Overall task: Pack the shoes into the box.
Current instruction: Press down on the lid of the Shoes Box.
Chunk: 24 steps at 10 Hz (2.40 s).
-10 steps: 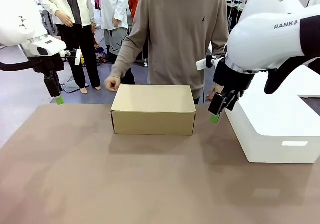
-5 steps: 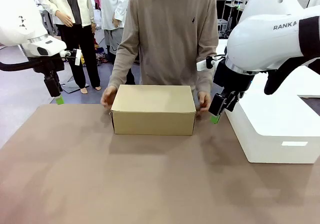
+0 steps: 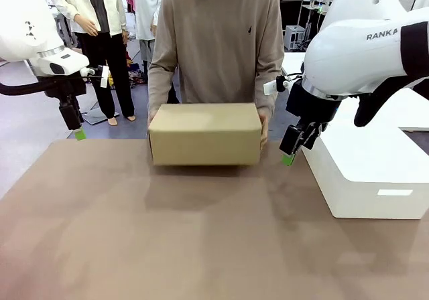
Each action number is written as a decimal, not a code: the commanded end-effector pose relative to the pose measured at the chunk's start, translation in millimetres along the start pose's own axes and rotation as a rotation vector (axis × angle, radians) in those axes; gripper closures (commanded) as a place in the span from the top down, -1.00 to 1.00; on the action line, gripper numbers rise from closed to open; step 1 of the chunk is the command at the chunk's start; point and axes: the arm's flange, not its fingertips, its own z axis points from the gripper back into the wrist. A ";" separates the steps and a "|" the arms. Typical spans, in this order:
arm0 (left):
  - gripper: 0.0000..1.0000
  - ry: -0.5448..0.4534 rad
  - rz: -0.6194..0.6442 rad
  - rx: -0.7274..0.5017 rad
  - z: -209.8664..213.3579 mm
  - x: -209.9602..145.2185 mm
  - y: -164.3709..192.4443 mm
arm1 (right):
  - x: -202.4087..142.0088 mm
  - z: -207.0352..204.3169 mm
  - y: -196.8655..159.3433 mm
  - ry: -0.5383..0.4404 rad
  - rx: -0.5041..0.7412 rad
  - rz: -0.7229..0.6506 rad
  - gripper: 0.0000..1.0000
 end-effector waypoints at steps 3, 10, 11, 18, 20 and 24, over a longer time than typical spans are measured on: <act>1.00 -0.012 -0.005 -0.014 3.6 -2.0 0.3 | 0.0 1.4 0.8 -0.003 -0.002 0.002 1.00; 1.00 -0.012 -0.005 -0.014 3.6 -2.0 0.3 | 0.0 1.4 0.8 -0.003 -0.002 0.002 1.00; 1.00 -0.012 -0.005 -0.014 3.6 -2.0 0.3 | 0.0 1.4 0.8 -0.003 -0.002 0.002 1.00; 1.00 -0.012 -0.005 -0.014 3.6 -2.0 0.3 | 0.0 1.4 0.8 -0.003 -0.002 0.002 1.00; 1.00 -0.012 -0.005 -0.014 3.6 -2.0 0.3 | 0.0 1.4 0.8 -0.003 -0.002 0.002 1.00; 1.00 -0.012 -0.005 -0.014 3.6 -2.0 0.3 | 0.0 1.4 0.8 -0.003 -0.002 0.002 1.00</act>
